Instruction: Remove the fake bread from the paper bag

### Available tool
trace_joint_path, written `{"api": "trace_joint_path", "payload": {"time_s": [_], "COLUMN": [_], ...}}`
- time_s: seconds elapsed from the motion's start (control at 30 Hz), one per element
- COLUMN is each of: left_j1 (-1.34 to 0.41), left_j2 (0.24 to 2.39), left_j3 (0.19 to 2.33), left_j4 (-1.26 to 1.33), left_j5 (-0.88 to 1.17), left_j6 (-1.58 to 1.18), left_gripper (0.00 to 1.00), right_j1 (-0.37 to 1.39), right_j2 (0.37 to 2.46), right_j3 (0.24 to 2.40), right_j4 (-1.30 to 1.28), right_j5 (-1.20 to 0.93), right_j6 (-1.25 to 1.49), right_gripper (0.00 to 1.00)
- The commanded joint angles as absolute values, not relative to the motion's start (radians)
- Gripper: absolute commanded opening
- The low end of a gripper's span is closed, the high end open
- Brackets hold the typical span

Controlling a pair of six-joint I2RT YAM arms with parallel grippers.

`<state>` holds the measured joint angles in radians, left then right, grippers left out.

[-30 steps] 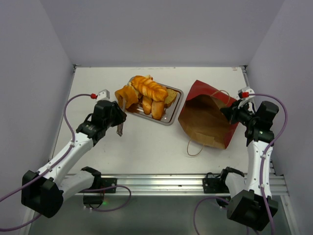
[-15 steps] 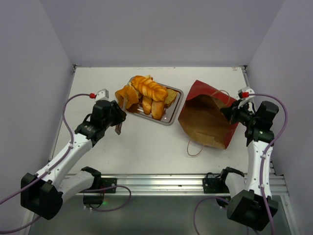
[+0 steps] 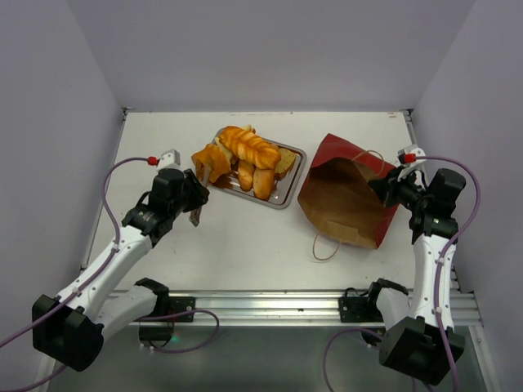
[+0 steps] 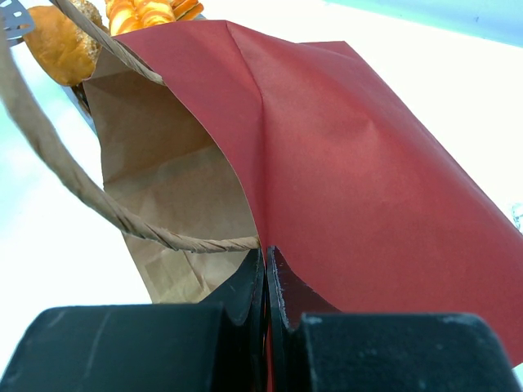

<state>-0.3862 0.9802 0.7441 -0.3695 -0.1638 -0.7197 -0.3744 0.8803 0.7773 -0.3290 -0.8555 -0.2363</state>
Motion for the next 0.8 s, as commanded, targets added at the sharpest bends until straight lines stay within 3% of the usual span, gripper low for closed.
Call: {"api": "trace_joint_path", "payload": {"time_s": [0.0,0.77], "left_j1": [-0.379,-0.379], "left_j2": [0.954,0.901], "left_j3": [0.785,0.792], "left_j4": [-0.360,-0.403], "left_j5": [-0.178,-0.164], "left_j6": [-0.699,-0.693], "left_gripper": [0.46,0.47], "right_j1": [-0.379,-0.379], "right_j2": [0.861,0.851], "right_j3": [0.781,0.781], "right_j4": [-0.307,-0.307], "right_j5": [-0.877,-0.877], "right_j6": [-0.235,-0.235], "right_gripper": [0.02,0.02]}}
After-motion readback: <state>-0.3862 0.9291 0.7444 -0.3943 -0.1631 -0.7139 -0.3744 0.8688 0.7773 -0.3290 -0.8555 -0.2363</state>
